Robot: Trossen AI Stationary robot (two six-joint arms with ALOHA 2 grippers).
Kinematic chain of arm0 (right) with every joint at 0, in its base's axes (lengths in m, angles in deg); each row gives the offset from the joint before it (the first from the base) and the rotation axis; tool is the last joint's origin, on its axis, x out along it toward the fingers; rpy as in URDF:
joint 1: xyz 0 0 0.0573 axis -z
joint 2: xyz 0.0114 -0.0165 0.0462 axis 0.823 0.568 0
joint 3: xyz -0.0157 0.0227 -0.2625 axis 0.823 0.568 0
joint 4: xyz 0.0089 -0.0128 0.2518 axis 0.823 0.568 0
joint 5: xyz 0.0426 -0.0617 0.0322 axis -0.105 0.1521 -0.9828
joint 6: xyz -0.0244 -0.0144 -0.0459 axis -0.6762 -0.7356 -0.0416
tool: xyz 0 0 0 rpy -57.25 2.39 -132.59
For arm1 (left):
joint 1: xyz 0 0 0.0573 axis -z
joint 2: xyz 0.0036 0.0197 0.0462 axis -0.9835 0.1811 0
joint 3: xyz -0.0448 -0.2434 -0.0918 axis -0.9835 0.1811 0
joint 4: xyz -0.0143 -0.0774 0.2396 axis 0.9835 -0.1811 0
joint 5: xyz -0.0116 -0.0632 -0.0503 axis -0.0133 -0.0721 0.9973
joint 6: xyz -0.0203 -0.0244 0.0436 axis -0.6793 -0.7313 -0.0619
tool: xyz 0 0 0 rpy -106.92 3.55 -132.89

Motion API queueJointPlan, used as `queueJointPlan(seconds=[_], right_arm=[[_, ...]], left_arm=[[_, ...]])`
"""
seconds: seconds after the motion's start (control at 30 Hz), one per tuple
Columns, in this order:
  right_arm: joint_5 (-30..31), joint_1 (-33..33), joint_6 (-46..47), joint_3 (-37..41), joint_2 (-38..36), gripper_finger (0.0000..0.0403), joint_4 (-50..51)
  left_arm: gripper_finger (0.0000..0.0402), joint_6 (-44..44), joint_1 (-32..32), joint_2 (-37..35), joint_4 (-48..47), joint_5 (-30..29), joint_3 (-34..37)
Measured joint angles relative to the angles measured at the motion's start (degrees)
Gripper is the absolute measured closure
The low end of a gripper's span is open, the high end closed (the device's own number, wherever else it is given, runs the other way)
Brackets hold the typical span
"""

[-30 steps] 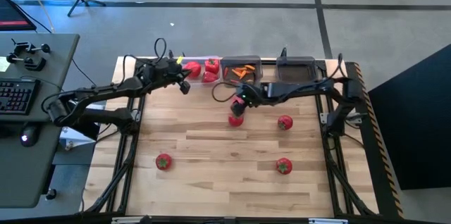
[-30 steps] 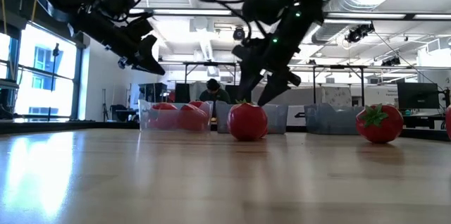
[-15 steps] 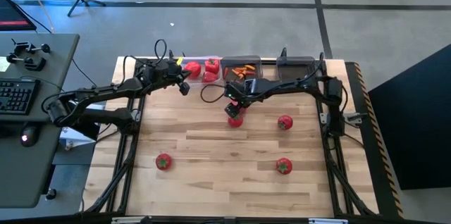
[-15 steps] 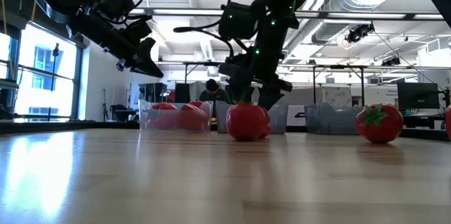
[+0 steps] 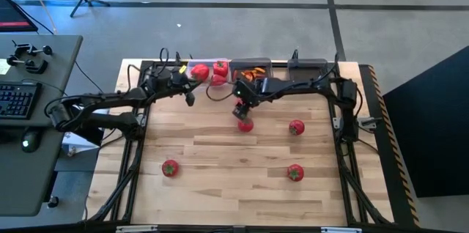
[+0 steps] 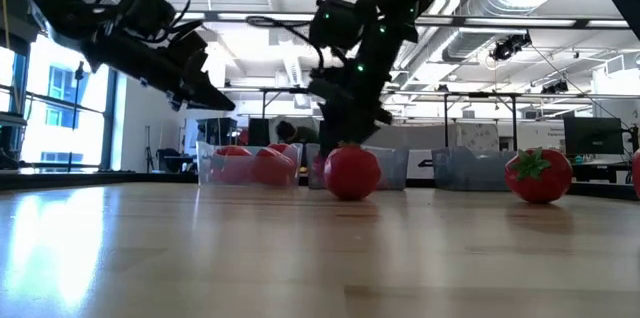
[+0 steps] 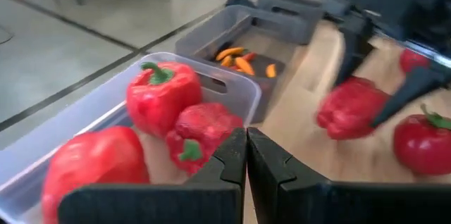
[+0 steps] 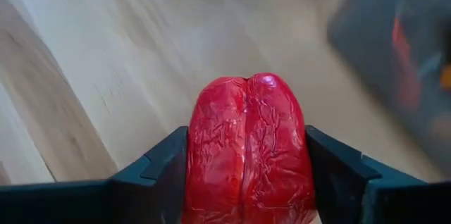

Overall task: Sort produce into baskets
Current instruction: Put the red bell pepper into the transparent bin

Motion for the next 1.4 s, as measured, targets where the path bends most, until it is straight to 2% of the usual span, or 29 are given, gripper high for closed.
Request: queueJointPlan(seconds=[0.2,0.4,0.53,0.77,1.03,1.27,1.4], right_arm=[[0.0,0.2,-13.7,-3.7,0.5,0.0191,-11.6],[-0.1,1.8,-20.2,-6.4,1.0,0.0192,-24.9],[-0.1,3.0,-22.6,-10.1,4.1,0.0192,-29.3],[-2.9,3.6,-26.4,-21.9,13.9,0.0192,-28.9],[-2.9,4.1,-29.4,-36.0,24.7,0.0192,-22.4],[-1.9,5.1,-29.4,-39.0,28.5,0.0192,-21.0],[-1.7,5.5,-29.3,-39.1,29.2,0.0164,-20.8]], left_arm=[[0.0402,0.5,0.4,-1.8,3.4,0.2,2.8],[0.0401,-0.2,-2.3,-7.9,0.0,-2.2,3.7],[0.0401,-0.4,-4.4,-13.4,-0.8,-2.4,5.0],[0.0402,-0.4,-5.7,-20.9,-5.2,-2.3,5.4],[0.0401,-0.4,-5.7,-23.6,-9.3,-1.1,5.4],[0.0401,-0.5,-5.7,-25.1,-10.3,-1.1,5.4],[0.0401,-0.5,-5.7,-25.1,-11.4,-1.1,5.4]])
